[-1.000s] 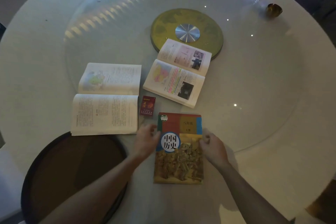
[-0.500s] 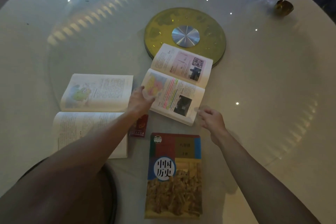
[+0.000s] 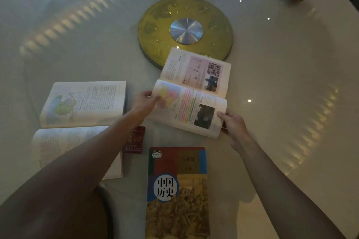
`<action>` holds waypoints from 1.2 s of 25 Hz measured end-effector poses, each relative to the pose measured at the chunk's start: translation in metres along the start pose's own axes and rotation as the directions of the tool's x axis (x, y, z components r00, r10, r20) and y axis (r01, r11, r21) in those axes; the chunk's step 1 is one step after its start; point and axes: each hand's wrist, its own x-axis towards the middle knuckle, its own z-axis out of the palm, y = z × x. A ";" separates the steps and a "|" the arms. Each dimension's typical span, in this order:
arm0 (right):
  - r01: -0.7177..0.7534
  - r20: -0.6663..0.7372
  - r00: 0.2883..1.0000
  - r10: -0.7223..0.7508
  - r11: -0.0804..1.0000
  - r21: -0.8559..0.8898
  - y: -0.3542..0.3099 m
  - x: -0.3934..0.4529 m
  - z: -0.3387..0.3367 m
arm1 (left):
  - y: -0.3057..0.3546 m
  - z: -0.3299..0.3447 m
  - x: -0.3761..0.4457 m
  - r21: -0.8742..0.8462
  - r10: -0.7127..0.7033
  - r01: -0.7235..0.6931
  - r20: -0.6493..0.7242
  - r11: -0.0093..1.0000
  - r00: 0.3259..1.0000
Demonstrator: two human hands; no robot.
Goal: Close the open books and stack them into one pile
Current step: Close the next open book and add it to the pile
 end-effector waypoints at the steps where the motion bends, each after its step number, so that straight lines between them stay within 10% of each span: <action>1: 0.001 -0.028 1.000 -0.001 1.000 0.007 0.001 -0.004 -0.015 | 0.008 0.007 -0.009 0.006 0.035 -0.036 0.025 0.999 0.999; 16: -0.079 -0.277 0.947 0.160 0.956 0.281 0.108 -0.149 -0.182 | 0.016 0.106 -0.181 -0.065 -0.092 0.134 0.444 0.989 0.892; 25: -0.028 -0.206 0.967 0.149 0.867 0.497 0.107 -0.155 -0.202 | 0.039 0.119 -0.196 -0.404 -0.024 0.255 0.496 0.879 0.868; 30: -0.151 -0.205 0.949 0.241 0.915 0.375 0.100 -0.112 -0.210 | 0.023 0.170 -0.201 -0.400 -0.217 0.375 0.387 0.836 0.896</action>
